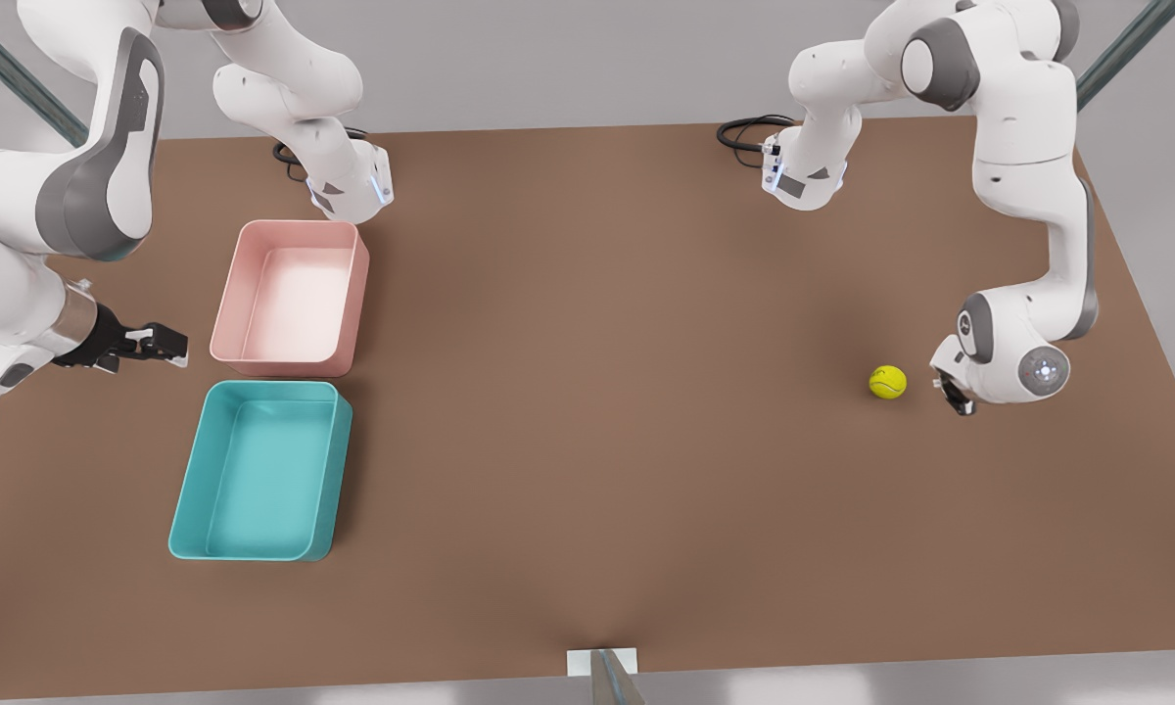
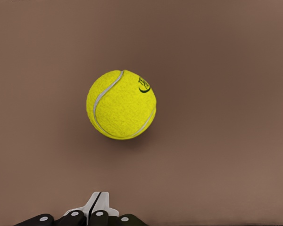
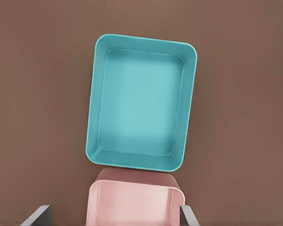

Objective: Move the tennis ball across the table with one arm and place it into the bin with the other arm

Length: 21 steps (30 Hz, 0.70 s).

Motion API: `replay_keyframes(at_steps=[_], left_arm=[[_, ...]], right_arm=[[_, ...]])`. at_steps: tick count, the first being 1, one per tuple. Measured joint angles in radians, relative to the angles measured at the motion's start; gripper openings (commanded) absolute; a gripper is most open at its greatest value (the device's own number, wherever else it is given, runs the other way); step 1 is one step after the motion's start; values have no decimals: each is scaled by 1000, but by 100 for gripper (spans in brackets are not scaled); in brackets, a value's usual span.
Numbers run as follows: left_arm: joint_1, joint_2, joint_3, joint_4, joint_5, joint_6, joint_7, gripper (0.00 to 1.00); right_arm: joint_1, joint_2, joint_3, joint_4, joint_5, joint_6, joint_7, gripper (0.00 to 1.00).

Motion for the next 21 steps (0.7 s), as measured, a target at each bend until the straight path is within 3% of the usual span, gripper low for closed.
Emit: replay_keyframes(at_steps=[14, 17, 19, 21], left_arm=[[-14, 23, -23, -114, -17, 192, 116, 21], [-27, -4, -198, -118, -19, 171, -29, 21], [-38, -7, -318, 35, -48, 90, -182, 21], [-33, -8, -356, 134, -106, 2, -325, 21]], right_arm=[[0, 0, 0, -3, -4, -8, -11, 100], [0, 0, 0, -4, -5, -9, -12, 100], [0, 0, 0, -5, -5, -10, -13, 100], [0, 1, 0, -5, -5, -10, -14, 100]])
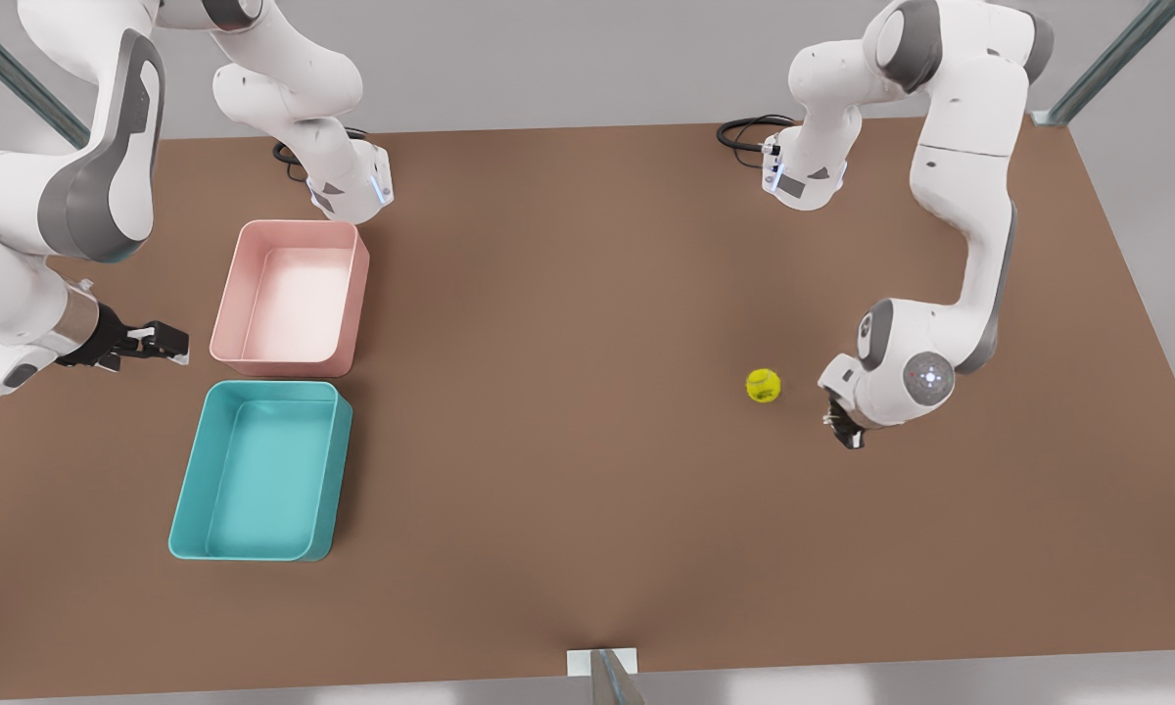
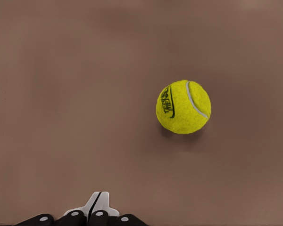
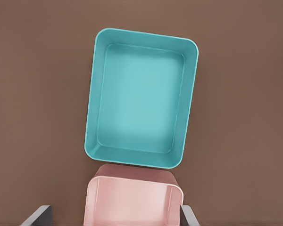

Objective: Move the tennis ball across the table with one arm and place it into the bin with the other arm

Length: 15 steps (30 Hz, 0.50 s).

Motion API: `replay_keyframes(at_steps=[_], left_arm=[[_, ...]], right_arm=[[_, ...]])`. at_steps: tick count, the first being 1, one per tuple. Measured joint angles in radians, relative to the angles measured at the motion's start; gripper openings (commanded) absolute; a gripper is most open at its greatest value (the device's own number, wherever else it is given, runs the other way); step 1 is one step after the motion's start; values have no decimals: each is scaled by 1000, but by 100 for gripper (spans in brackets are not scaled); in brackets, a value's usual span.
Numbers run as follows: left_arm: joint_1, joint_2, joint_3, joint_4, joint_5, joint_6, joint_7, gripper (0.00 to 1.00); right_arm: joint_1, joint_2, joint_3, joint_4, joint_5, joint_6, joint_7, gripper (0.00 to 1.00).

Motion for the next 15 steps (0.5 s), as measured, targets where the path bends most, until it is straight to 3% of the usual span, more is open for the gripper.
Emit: replay_keyframes(at_steps=[3, 4, 5, 6, 9, 15], left_arm=[[4, -19, -7, 65, -31, -105, -183, 21], [2, -26, -6, 150, -25, -164, -245, 21], [-5, -29, -6, 257, -4, -241, -306, 70], [-17, -47, 3, 357, 16, -329, -365, 100], [-82, -172, 140, 479, -19, -559, -549, 100], [-79, -209, 167, 512, -95, -770, -873, 100]], right_arm=[[1, 1, 2, -1, 0, 0, 0, 100], [0, 7, 3, 1, 2, 0, 0, 100], [1, 35, 8, 6, 5, 6, 0, 100], [16, 90, 11, 14, 21, 23, 3, 100], [128, 218, 16, 2, 73, 103, 31, 100], [316, 275, 20, -103, 120, 287, 157, 100]])
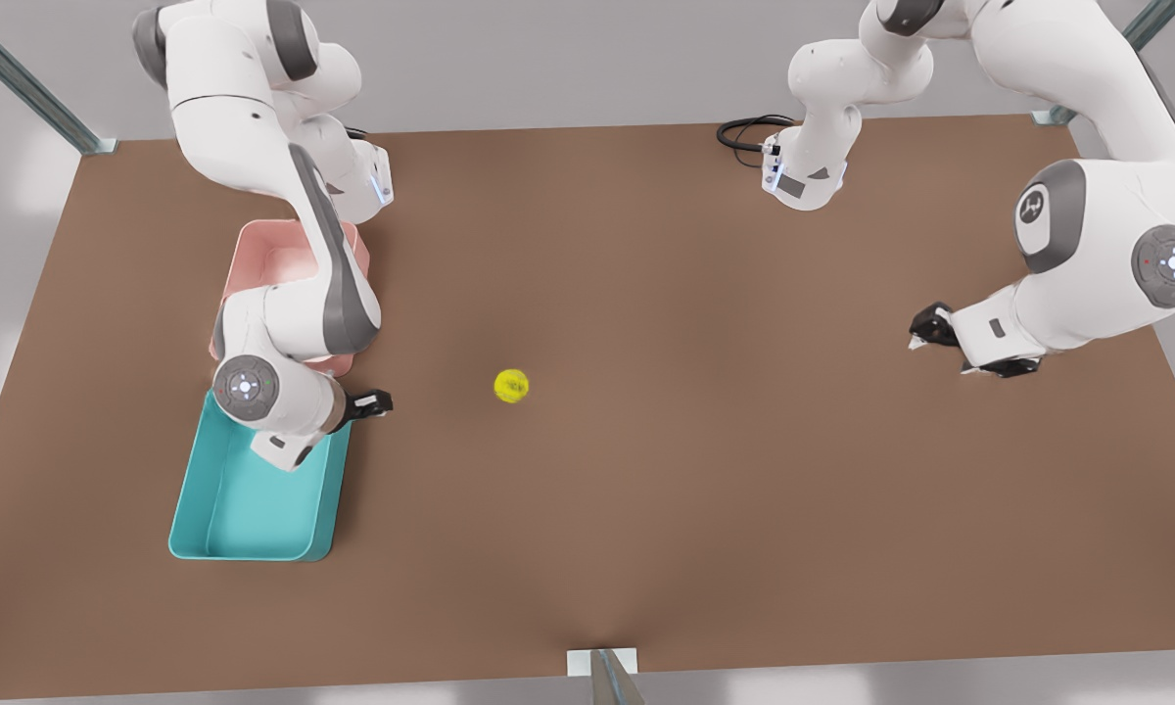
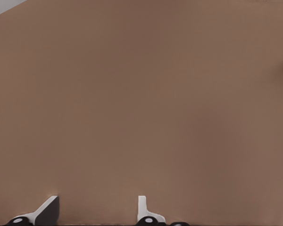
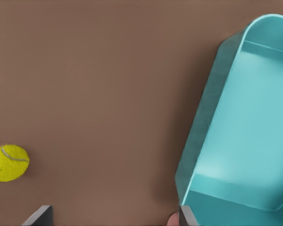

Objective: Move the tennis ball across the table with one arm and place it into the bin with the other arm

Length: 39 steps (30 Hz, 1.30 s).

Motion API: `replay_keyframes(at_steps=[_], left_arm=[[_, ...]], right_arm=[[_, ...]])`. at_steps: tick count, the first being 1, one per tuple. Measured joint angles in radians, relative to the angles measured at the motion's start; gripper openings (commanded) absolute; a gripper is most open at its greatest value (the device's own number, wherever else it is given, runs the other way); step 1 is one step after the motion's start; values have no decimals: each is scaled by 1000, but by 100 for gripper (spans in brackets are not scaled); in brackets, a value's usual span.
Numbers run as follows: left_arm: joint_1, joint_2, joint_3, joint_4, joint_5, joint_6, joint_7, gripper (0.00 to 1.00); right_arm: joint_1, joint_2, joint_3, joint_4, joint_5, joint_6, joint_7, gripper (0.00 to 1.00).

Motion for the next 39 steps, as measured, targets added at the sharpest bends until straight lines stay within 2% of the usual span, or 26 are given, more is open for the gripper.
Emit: replay_keyframes(at_steps=[4, 8, 17, 22, 39], left_arm=[[-5, -8, -9, 0, -3, -71, -165, 100], [0, -4, -9, -3, -2, -108, -297, 100], [0, -4, -8, -7, -2, -141, -505, 100], [0, -4, -8, -7, -2, -150, -583, 100], [-7, -8, -28, -7, 1, -183, -738, 100]], right_arm=[[104, 44, 1, -53, 8, 139, 124, 100], [140, 64, 3, -99, 11, 241, 242, 100], [140, -55, 11, -395, 17, 461, 396, 100], [200, -106, 12, -557, 22, 587, 442, 100], [228, 15, 12, -571, 27, 738, 524, 100]])
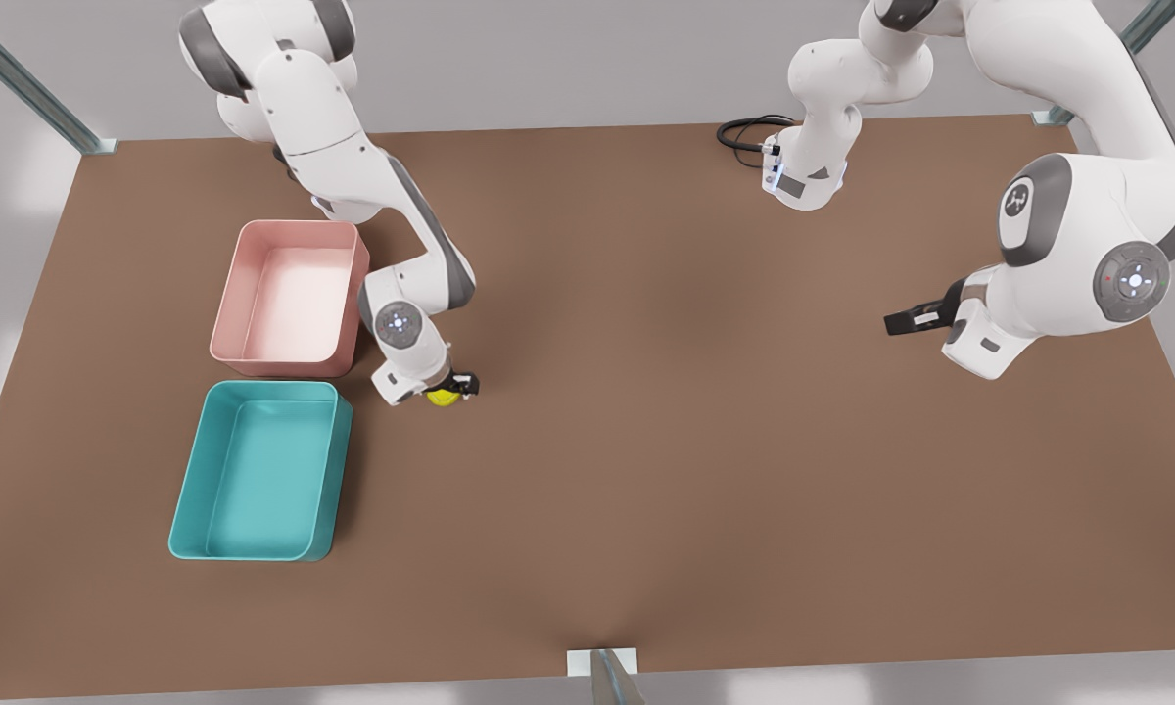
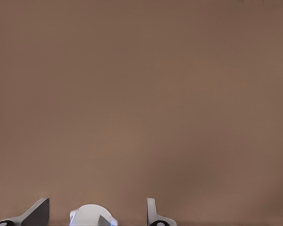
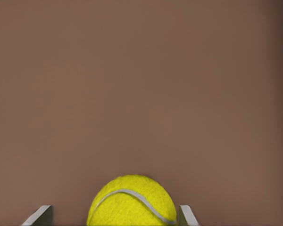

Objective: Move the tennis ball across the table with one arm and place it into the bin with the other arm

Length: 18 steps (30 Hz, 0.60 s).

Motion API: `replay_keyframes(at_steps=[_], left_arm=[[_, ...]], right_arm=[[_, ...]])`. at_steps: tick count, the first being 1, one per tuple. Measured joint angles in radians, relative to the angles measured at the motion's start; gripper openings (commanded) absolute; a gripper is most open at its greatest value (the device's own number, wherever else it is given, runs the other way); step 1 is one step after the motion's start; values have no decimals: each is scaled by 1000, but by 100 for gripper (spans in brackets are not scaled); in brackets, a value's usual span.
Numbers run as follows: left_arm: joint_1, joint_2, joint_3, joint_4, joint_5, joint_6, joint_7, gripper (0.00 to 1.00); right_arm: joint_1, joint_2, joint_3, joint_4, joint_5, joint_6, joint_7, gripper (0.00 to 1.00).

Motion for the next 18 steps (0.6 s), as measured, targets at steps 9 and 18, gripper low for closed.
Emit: replay_keyframes(at_steps=[9, 18], left_arm=[[1, 2, -2, 0, 0, -6, -42, 100], [0, 5, -2, -1, 0, -8, -68, 100]], right_arm=[[9, 56, 0, 0, -1, 37, 16, 100], [13, 58, 0, -6, 1, 49, 22, 60]])
